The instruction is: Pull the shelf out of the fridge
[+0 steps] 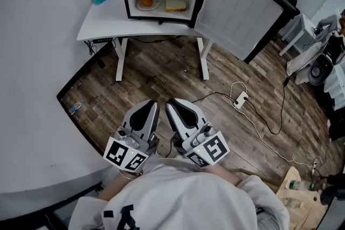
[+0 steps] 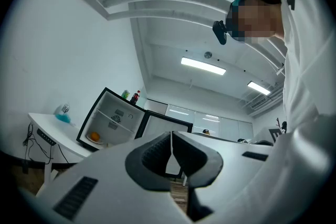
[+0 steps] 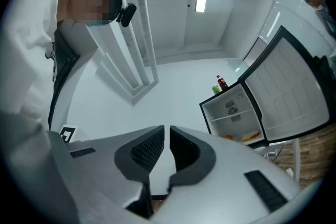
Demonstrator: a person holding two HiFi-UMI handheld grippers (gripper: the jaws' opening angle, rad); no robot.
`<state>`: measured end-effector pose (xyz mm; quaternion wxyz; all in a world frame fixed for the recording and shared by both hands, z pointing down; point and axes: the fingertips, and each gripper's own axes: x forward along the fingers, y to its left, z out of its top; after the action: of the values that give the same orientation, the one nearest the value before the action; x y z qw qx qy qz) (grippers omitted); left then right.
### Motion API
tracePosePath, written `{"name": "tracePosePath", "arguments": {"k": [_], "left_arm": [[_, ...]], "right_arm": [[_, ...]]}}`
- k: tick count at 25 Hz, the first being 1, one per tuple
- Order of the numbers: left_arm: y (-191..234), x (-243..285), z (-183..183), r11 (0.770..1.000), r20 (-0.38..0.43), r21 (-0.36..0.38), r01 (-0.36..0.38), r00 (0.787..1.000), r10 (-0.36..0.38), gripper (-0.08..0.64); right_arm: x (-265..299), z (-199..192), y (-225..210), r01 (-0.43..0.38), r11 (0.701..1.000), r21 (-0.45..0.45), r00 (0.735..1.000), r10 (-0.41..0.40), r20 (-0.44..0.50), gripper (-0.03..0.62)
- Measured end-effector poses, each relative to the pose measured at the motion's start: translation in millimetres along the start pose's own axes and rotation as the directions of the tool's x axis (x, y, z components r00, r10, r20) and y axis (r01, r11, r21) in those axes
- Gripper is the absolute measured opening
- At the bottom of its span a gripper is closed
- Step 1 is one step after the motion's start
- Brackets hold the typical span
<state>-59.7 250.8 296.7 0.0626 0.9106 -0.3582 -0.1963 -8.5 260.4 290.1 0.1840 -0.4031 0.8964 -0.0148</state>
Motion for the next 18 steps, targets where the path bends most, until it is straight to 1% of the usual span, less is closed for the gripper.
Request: {"name": "tracePosePath", "arguments": {"k": [4, 8, 10, 14, 18], "left_arm": [[-7, 2, -3, 1.0, -0.003, 0.007, -0.008, 1.0, 0.008, 0.014], [-18, 6, -10, 0.999, -0.028, 0.029, -0.027, 0.999, 0.028, 0.014], [-25, 6, -17, 0.999, -0.036, 0.02, -0.038, 0.999, 0.038, 0.014], [-39, 4, -30, 0.998, -0.04, -0.021, -0.061, 0.997, 0.06, 0.014], [-58, 0, -36, 0.997, -0.043, -0.024, -0.071, 0.997, 0.07, 0.014]], "right_arm": [[-7, 4, 1, -0.015, 1.0, -0.001, 1.0, 0.015, 0.01, 0.051], [-19, 6, -1, -0.025, 1.0, 0.005, 1.0, 0.025, 0.005, 0.052], [-27, 7, -3, -0.027, 1.0, 0.009, 1.0, 0.027, 0.001, 0.052], [-47, 9, -9, -0.022, 0.999, 0.025, 1.0, 0.022, -0.011, 0.051], [-66, 11, -14, -0.014, 0.999, 0.043, 1.0, 0.014, -0.003, 0.052]]}}
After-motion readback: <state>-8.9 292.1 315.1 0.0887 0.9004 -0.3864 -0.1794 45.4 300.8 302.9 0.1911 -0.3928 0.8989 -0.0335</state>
